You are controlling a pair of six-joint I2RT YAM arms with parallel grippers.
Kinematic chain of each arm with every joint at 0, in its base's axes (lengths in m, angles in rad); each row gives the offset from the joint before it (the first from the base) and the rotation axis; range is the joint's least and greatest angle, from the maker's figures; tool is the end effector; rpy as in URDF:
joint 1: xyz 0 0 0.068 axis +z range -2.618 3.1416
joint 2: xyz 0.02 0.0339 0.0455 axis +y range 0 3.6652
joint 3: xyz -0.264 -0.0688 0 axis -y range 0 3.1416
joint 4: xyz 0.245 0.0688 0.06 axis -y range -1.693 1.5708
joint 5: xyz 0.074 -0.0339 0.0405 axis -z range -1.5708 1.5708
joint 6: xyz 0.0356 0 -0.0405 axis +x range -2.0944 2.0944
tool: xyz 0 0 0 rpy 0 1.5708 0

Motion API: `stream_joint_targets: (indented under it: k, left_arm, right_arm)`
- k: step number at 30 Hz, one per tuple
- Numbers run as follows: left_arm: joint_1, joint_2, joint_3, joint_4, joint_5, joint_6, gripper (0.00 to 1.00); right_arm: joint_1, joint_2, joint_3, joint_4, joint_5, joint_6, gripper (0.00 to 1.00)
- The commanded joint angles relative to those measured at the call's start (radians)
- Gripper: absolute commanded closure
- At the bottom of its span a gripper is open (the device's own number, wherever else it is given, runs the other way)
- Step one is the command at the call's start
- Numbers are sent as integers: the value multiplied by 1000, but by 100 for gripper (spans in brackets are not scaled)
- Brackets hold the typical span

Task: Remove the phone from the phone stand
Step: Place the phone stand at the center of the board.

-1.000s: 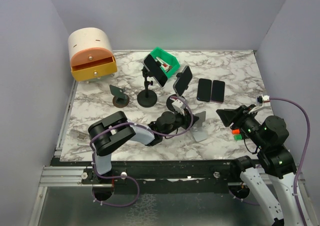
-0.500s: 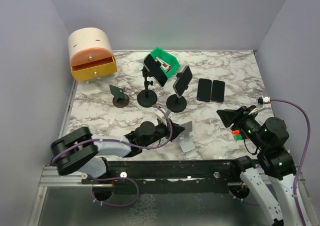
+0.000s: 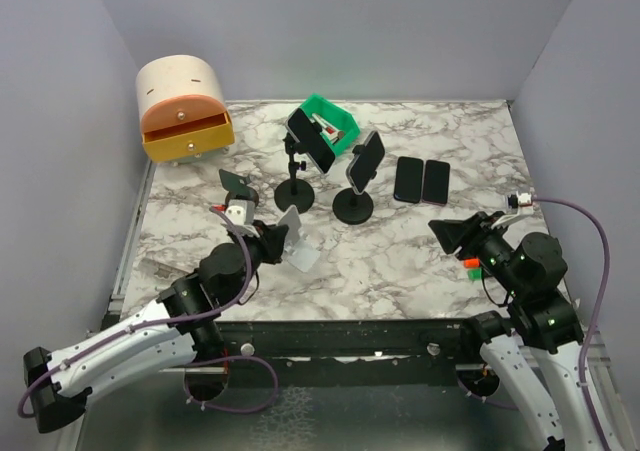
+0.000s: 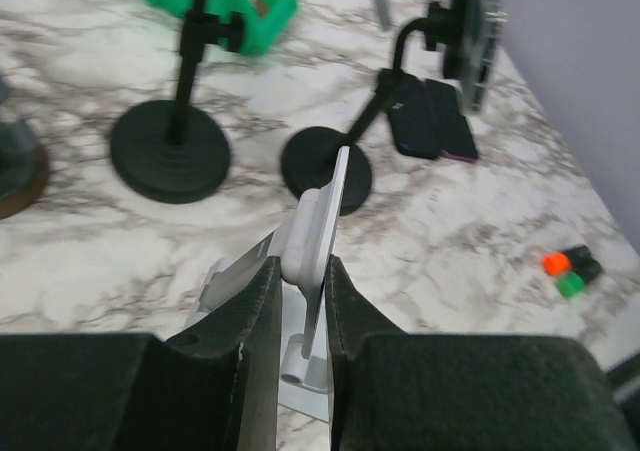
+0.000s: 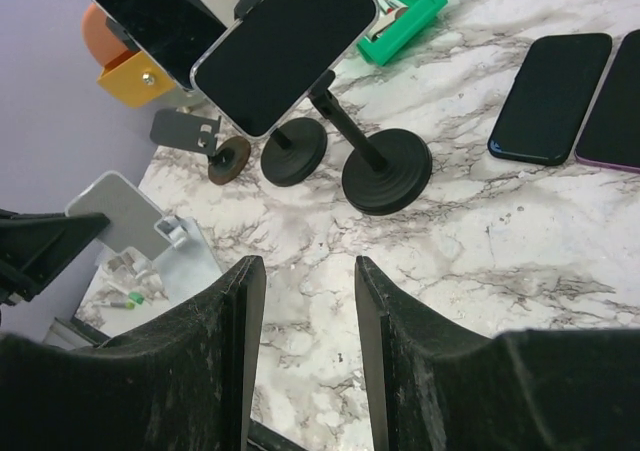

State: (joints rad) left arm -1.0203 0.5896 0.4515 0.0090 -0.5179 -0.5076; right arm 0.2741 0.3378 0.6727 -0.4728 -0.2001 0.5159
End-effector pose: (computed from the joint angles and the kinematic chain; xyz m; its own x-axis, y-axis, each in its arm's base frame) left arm 0.0964 -0.1234 0.2725 -0.2940 -0.3284 -0.8976 0.3900 0.8162 -0.4263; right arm 0.0852 0.0313 0.3232 -0.3395 0.4068 -0.8481 -0.3303 0.7927 0.5124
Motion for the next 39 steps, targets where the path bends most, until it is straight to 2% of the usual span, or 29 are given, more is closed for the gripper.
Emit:
stream_joint_targets:
  k: [1,3,8,10,14,17,24,27,39]
  left_arm:
    - [88,-22,67,-314,-206,-27,100]
    - [185,11,72,-310,-159,-28,100]
    - [530,143,84,-207,71,-58,100]
    - [616,171,87,-176,114,-66,100]
    - [720,165,90,-162,126,-54,100]
    - [752,148,61,-124,79,-32,100]
    - [788,98,-82,165,37,21,100]
    - [804,107,-113,229,3,57,100]
    - [892,224,-182,410,74,40,100]
  right_arm:
    - [7,-5,-31,54,-31,19,55]
    - [7,-5,-43,68,-39,25,55]
    - [7,-12,-86,98,-56,42,55]
    - [7,-18,-96,98,-56,45,55]
    - [15,-21,-87,83,-50,45,55]
    - [33,-16,-77,87,-31,37,55]
    - [65,-23,-61,67,9,7,55]
    - [66,-36,-64,62,11,7,55]
    - [77,-59,-80,72,14,13,55]
